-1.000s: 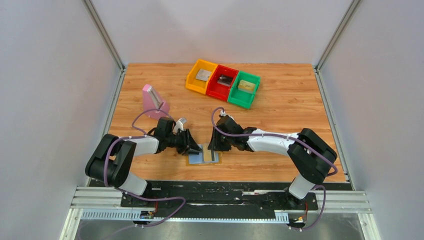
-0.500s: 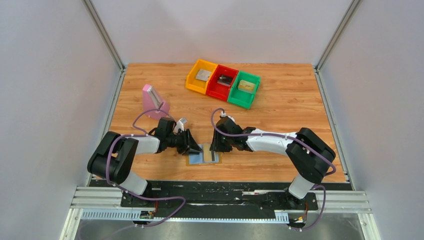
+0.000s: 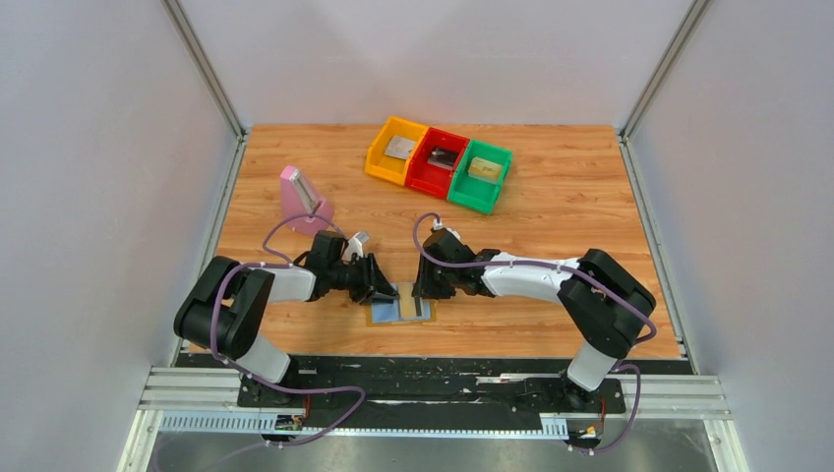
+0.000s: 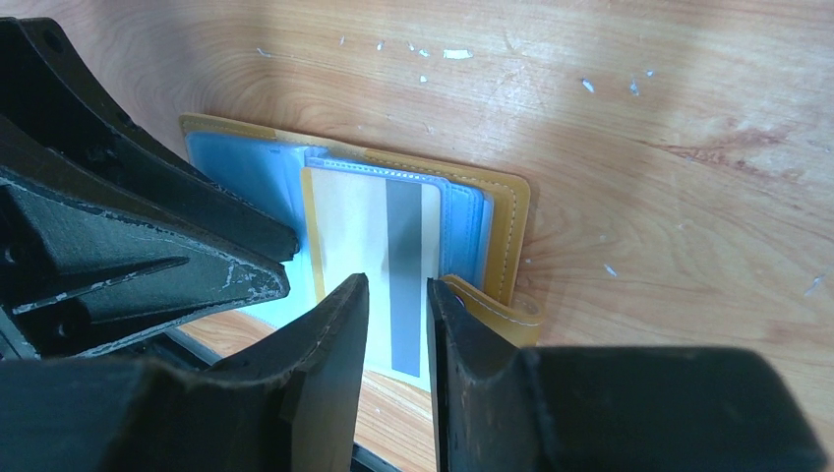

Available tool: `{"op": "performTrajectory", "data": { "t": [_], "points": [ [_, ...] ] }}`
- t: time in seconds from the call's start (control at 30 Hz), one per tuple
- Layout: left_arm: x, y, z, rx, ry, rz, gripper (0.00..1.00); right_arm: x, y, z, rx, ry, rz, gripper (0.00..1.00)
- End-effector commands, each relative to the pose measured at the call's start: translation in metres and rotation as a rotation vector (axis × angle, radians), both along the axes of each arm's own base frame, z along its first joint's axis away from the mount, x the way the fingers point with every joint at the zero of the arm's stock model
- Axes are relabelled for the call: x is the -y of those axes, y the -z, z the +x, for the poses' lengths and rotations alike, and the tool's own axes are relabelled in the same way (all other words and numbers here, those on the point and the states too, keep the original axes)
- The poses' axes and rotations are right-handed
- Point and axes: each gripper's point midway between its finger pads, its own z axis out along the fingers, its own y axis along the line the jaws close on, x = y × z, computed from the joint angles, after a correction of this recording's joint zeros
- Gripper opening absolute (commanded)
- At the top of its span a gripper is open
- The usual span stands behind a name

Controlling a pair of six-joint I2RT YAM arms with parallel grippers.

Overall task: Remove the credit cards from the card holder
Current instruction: Remove the credit card from the card holder.

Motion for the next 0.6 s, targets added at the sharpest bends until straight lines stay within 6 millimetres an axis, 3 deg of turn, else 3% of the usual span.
{"op": "performTrajectory", "data": {
  "t": [0.0,0.57],
  "points": [
    [0.0028,0.0026,0.0011,0.035,0.02,-0.003,0.4,0.0014,0.0073,0.0005,-0.015,-0.003,-0.028,0.3],
    [0.0103,-0.0008,0.0016,0.036,0.022,-0.043,0.32,0.0028,0.0095,-0.0021,-0.024,0.005,-0.019,0.29]
  ]
}}
